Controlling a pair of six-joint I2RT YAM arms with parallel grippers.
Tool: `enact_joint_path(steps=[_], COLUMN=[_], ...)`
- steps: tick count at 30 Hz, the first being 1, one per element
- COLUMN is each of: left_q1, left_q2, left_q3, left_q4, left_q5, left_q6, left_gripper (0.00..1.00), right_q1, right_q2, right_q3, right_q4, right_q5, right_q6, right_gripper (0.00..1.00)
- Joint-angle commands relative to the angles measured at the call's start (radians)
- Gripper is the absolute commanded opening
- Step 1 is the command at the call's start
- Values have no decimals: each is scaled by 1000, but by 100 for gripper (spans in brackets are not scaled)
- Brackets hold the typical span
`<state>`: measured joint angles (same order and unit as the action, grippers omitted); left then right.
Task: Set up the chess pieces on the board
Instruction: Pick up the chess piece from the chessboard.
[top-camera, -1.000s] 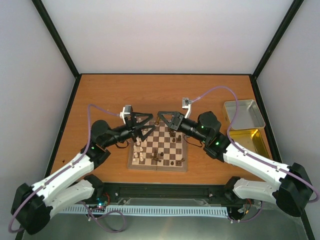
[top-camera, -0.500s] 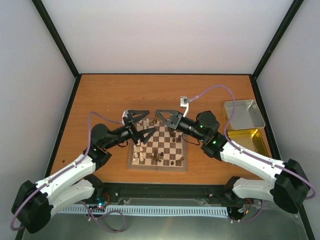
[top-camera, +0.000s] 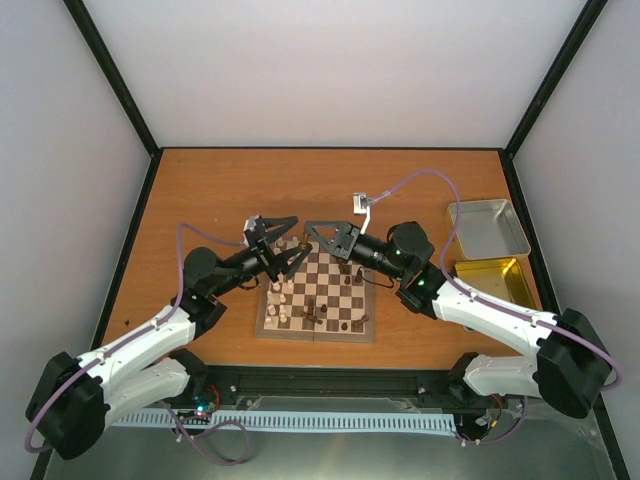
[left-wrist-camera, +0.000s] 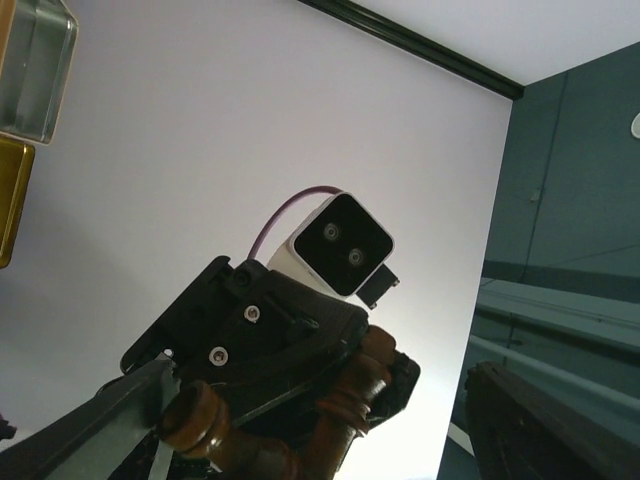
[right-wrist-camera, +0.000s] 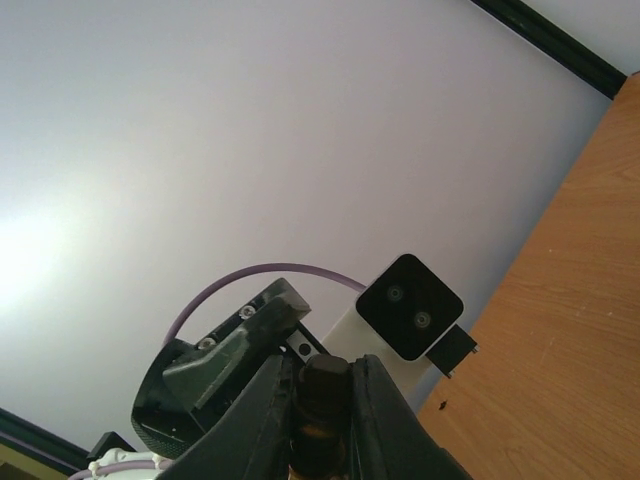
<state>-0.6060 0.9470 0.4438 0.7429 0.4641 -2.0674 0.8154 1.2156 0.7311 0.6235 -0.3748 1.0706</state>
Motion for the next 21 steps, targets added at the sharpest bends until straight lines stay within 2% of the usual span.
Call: enact_joint_path(steps=[1,9,21], left_q1=[6,6,6], left_q2=[-8,0,-8], left_q3=[7,26,61], left_q4=[112,103,19], left_q5=[-30,-22,-14], left_q6=[-121,-104,-51], left_gripper=[76,57,40], right_q1=[7,7,8], right_q2=[-11,-23,-53], right_q3=[-23,-42,-52], right_q4=[67,76,53], right_q5=[-7,1,29], right_q6=[5,8,-1], right_gripper=[4,4,4])
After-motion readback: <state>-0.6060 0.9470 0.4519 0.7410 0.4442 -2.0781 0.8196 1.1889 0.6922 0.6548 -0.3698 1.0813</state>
